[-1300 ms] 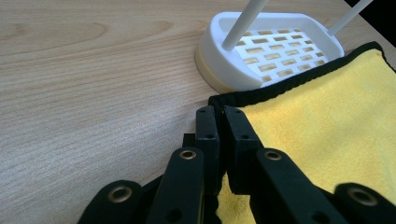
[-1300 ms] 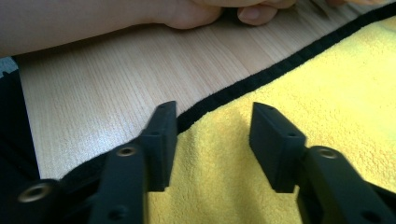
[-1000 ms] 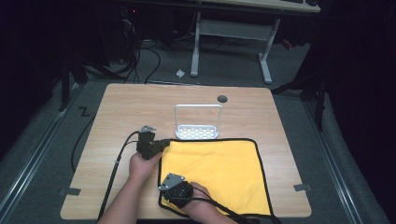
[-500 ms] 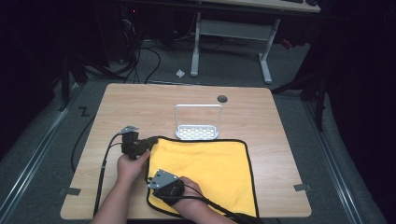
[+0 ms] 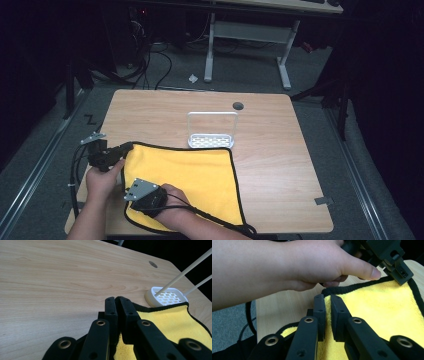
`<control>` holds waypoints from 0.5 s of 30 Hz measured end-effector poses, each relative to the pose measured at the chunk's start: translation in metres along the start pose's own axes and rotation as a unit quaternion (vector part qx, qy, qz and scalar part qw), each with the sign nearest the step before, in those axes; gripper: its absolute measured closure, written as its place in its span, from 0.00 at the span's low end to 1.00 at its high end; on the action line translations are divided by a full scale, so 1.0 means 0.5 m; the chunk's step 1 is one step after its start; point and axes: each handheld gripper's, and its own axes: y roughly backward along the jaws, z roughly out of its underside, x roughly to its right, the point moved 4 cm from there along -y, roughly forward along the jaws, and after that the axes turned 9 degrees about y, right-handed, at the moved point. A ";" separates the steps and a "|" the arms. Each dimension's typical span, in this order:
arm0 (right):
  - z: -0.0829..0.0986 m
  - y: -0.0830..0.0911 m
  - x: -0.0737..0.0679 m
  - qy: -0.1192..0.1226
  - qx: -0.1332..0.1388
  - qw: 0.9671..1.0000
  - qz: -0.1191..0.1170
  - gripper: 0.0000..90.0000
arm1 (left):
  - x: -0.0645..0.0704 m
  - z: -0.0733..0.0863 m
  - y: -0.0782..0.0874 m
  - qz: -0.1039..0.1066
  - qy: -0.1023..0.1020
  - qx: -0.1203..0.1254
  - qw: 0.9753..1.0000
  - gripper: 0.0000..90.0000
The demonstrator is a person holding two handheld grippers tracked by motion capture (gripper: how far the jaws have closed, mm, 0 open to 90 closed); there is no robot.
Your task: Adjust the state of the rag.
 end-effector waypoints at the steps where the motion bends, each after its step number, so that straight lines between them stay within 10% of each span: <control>1: 0.000 0.002 0.000 0.002 0.000 1.000 0.001 0.94 | 0.005 0.000 -0.001 0.004 -0.001 0.002 1.000 0.95; 15: 0.078 0.127 0.046 -0.003 -0.007 0.999 0.052 0.94 | 0.143 0.014 -0.105 0.022 -0.016 -0.011 1.000 0.94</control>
